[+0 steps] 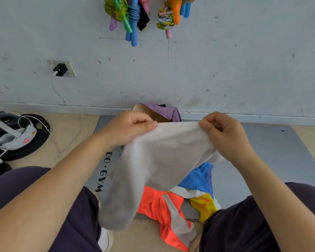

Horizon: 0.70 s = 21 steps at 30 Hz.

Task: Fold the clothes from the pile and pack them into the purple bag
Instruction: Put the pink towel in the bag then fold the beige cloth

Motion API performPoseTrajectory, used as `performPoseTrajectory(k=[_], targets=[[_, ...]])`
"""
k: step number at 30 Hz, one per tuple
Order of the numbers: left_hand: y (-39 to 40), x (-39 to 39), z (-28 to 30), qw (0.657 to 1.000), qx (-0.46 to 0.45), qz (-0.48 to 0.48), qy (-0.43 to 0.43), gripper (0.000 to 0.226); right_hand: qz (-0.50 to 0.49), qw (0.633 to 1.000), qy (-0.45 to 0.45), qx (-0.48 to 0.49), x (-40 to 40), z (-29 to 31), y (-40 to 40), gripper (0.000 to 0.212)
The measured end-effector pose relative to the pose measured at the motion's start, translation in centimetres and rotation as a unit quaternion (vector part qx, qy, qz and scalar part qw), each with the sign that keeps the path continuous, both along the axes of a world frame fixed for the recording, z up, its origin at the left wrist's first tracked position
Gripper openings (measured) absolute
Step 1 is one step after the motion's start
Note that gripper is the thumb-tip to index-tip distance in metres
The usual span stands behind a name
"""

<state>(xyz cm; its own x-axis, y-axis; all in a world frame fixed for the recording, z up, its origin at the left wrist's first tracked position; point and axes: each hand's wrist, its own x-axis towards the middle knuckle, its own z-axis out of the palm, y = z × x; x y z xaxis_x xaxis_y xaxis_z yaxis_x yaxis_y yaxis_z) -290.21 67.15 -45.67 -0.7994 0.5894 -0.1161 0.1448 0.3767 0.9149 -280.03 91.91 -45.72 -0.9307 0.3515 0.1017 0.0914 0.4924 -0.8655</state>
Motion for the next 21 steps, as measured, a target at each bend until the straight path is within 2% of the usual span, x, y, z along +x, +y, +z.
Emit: performPoseTrajectory(k=[2,5,8,10,12,16,19,21], targets=[[0.5,0.4,-0.3,0.998,0.002,0.017,0.058,0.021,0.018,1.000,-0.015,-0.005,0.2,0.0,-0.8,0.013],[1.7,2.0,-0.7,0.994,0.001,-0.003,0.108,0.018,0.106,0.993,-0.024,-0.054,0.6,-0.1,-2.5,0.012],[2.7,3.5,-0.8,0.993,0.029,-0.042,0.107,0.020,0.202,0.976,-0.048,-0.062,0.8,-0.5,-3.9,0.028],[2.9,3.8,-0.7,0.993,0.035,-0.055,0.099,0.020,0.223,0.971,-0.062,-0.056,0.8,-0.6,-4.2,0.015],[2.6,3.6,-0.4,0.994,0.027,-0.051,0.097,0.020,0.197,0.975,-0.066,-0.074,0.7,-0.6,-3.6,0.003],[1.7,2.3,0.0,0.997,-0.002,-0.013,0.075,0.023,0.106,0.988,-0.029,-0.113,0.2,-0.3,-1.2,0.012],[1.0,1.4,-0.1,0.995,-0.031,0.003,0.095,0.029,0.011,0.990,0.012,-0.140,-0.1,-0.1,0.6,0.011],[0.8,1.2,-0.3,0.993,-0.038,0.007,0.113,0.029,-0.009,0.990,0.014,-0.140,-0.1,-0.1,1.2,0.008]])
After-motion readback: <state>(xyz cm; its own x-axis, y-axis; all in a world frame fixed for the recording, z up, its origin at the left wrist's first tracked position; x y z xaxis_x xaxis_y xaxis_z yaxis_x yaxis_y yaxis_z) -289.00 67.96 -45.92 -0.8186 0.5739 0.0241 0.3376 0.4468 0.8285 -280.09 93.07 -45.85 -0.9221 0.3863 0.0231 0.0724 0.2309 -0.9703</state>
